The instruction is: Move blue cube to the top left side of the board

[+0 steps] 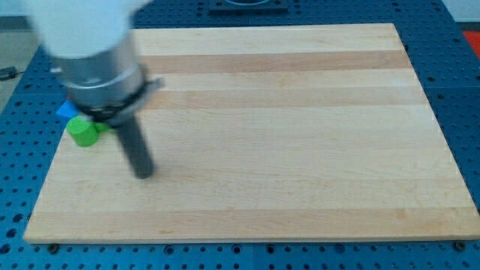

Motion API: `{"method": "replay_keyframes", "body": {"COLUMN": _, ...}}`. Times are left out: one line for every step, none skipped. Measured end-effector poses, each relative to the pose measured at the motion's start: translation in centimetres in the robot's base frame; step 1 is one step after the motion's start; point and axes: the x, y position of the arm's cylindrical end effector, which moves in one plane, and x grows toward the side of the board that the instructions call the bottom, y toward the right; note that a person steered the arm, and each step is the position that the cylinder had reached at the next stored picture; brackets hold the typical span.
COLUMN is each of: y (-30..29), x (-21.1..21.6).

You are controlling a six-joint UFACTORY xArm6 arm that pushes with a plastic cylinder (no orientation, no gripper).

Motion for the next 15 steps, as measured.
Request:
{"method": "replay_keyframes", "body": {"y": -9.8, "x": -0.5}}
{"method": "replay_keyframes", "body": {"y": -11.6, "x": -1.7}}
{"method": "replay_keyframes", "body": {"y": -11.6, "x": -5.9}}
{"method": "replay_keyframes", "body": {"y": -11.6, "x": -9.2}}
{"method": "replay_keyframes", "body": {"y": -11.6, "x": -10.2}}
{"method": "replay_keyframes", "body": {"y": -11.6, "x": -11.4}}
{"method": "replay_keyframes", "body": {"y": -11.6, "x": -13.3}}
{"method": "replay_keyframes", "body": {"y": -11.3, "x": -14.1}}
{"method": "replay_keyframes", "body": {"y": -9.9, "x": -14.1}}
{"method": "replay_keyframes", "body": {"y": -6.9, "x": -14.5}}
{"method": "replay_keyframes", "body": {"y": -4.2, "x": -15.2}}
{"method": "replay_keyframes", "body": {"y": -1.6, "x": -15.6}}
{"method": "replay_keyframes", "body": {"y": 1.2, "x": -15.9}}
{"method": "replay_keyframes", "body": {"y": 3.0, "x": -15.9}}
{"method": "replay_keyframes", "body": {"y": 3.3, "x": -15.9}}
